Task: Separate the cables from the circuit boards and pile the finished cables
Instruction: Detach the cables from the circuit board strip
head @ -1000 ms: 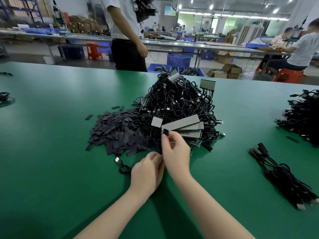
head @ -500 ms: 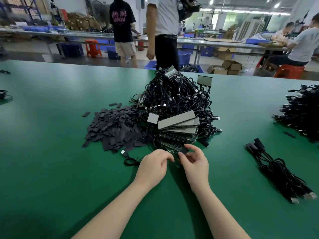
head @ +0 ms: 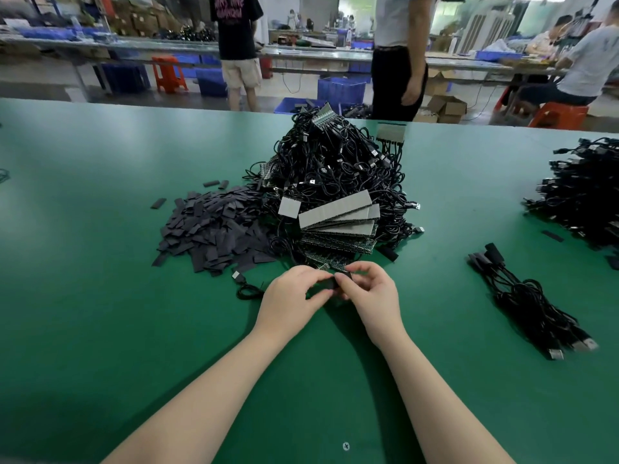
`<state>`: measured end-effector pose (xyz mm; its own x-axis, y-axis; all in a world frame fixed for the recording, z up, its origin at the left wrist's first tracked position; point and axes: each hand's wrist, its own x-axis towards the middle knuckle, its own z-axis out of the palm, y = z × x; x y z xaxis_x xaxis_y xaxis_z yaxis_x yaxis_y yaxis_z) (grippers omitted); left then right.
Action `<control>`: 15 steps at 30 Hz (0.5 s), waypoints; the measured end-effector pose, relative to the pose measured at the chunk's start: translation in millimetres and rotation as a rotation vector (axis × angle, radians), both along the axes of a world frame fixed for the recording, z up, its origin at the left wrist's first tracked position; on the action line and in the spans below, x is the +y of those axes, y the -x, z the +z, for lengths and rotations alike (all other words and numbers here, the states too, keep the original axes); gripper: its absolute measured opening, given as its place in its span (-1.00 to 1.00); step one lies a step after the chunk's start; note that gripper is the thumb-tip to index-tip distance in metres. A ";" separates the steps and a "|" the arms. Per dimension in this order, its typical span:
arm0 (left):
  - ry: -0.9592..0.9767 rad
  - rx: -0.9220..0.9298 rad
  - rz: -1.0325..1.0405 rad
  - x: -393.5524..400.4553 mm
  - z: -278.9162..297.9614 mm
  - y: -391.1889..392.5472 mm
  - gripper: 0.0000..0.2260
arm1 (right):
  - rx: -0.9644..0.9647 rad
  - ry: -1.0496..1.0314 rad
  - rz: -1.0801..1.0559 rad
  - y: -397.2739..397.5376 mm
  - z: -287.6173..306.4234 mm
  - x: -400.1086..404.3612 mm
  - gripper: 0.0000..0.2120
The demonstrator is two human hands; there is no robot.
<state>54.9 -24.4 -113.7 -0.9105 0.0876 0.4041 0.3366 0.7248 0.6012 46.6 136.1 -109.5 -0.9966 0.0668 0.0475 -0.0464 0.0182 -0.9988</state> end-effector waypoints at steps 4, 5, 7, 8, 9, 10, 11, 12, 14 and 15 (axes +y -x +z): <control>-0.028 0.006 -0.014 -0.2 0.3 -1.4 -0.77 | 0.020 -0.022 -0.002 -0.8 -1.9 -0.7 -0.83; -0.032 0.007 -0.007 -0.2 0.2 -1.3 -0.80 | 0.023 -0.018 0.003 -1.1 -1.9 -0.9 -0.83; -0.054 0.002 0.003 -0.7 0.0 -0.5 -0.84 | 0.018 -0.003 0.018 -1.3 -1.7 -1.4 -0.83; -0.066 -0.006 0.000 -1.1 0.2 0.1 -0.84 | 0.015 0.001 0.020 -1.4 -1.3 -1.7 -0.83; -0.071 -0.016 -0.008 -1.6 0.2 0.4 -0.83 | 0.014 0.004 0.015 -1.4 -1.0 -1.6 -0.84; -0.069 -0.025 -0.016 -1.9 0.1 0.7 -0.81 | 0.017 0.007 0.006 -1.3 -1.0 -1.4 -0.85; -0.064 -0.030 -0.019 -2.1 -0.2 0.6 -0.78 | 0.020 0.007 -0.003 -1.2 -1.3 -1.3 -0.87; -0.062 -0.032 -0.017 -2.0 -0.8 0.4 -0.77 | 0.022 0.004 -0.009 -1.3 -1.7 -1.5 -0.88; -0.065 -0.023 -0.004 -1.7 -1.6 0.0 -0.75 | 0.024 -0.006 -0.013 -1.5 -1.9 -2.2 -0.89; -0.067 -0.016 0.001 -1.6 -1.9 -0.3 -0.75 | 0.026 -0.006 -0.013 -1.6 -2.0 -2.6 -0.90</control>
